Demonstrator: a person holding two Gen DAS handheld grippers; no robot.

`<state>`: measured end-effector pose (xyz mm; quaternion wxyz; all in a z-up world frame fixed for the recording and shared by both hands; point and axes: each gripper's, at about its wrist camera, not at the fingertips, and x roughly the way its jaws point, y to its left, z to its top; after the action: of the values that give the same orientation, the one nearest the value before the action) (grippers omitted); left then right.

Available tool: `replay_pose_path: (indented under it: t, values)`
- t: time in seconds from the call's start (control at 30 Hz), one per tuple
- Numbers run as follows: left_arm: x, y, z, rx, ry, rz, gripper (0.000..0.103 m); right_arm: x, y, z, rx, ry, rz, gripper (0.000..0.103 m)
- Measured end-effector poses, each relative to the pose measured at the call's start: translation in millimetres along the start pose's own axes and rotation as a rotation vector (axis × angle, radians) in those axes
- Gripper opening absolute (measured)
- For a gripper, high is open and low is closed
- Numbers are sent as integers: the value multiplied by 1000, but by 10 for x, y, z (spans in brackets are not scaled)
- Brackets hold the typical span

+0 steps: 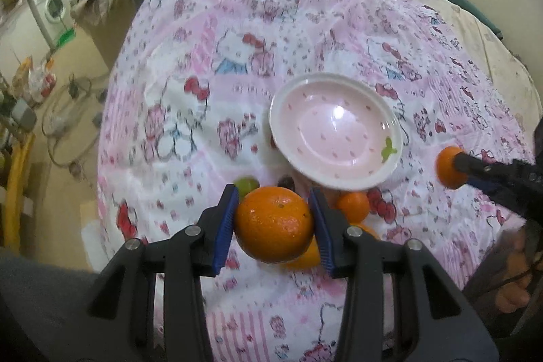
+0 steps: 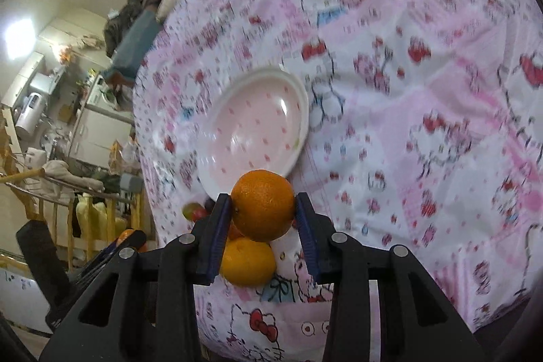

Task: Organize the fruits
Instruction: 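Grasp another mandarin with the right tool while the left tool lifts its mandarin, then carry both held mandarins over the pink plate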

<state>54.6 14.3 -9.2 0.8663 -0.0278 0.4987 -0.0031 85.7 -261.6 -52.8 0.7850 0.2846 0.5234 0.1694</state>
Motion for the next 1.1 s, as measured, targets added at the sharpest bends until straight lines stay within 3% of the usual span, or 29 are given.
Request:
replay_pose_path:
  t: [0.3,0.53,0.9,1.1]
  values:
    - [112,-84,471,45,-11,21,38,-208,111,428,-61,-75,29,40]
    - [258,-235,824,146,-43,67,38,-146,139,784,-96,-85,13,40]
    - [867,-379,1016,210,-8,37,38,275,74,1214,-116,-36,-10,40]
    - [1283,-405,962,217,73,12,38,750,-61,1347,-131,59,-31,40]
